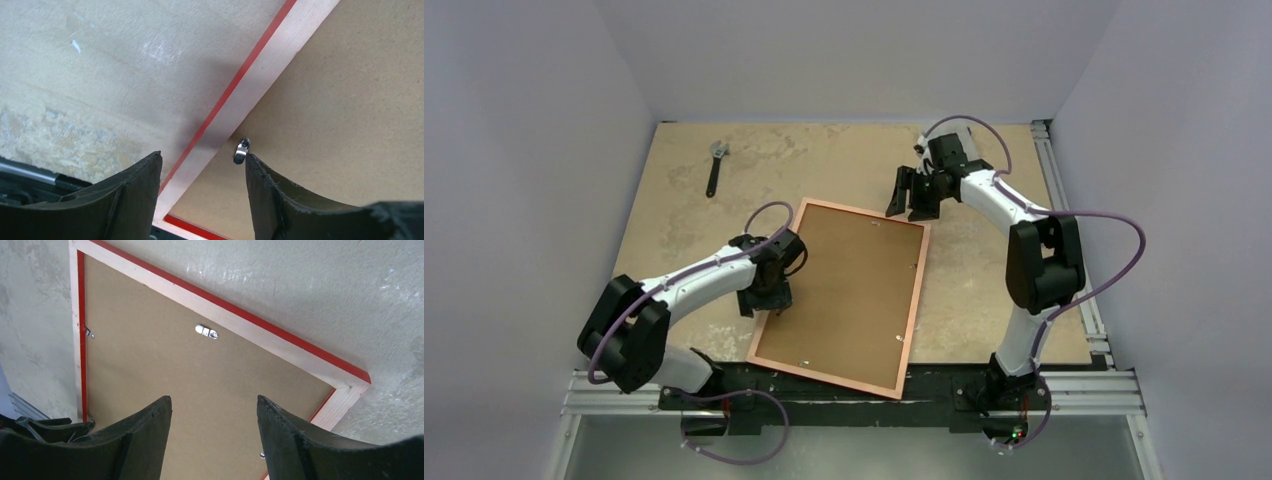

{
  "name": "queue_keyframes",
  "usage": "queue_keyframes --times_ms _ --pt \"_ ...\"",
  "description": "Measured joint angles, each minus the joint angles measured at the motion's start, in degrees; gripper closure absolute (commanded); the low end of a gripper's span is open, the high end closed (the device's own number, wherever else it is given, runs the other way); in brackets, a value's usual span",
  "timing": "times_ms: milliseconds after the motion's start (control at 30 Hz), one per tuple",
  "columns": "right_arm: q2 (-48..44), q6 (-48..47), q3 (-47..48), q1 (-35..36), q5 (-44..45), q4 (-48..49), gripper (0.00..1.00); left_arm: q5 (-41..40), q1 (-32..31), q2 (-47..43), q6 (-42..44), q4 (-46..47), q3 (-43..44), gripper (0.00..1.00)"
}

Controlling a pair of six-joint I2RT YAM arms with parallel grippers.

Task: Put the photo into the frame

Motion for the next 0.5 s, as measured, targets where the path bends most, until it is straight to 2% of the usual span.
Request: queue_keyframes --times_ms 133,200,300,500 --pt "0.0 0.2 -0.4 0.0 0.0 -0.2 0.38 2.2 1.6 0.3 2.7 4.5 -2.1 0.61" --pt "-0.1 0.2 -0.4 0.0 0.0 -0.1 0.38 3.6 2.0 0.3 4.2 6.0 -2.3 0.65" --pt "-0.1 0.4 -0.4 0.0 -0.1 -0.1 0.38 3.8 2.6 0.6 6.1 6.7 -2.2 0.78" --pt "-0.2 0.4 -0.4 0.0 -0.1 -0.2 0.38 5.1 3.7 4.5 10.3 5.3 1.1 0.95"
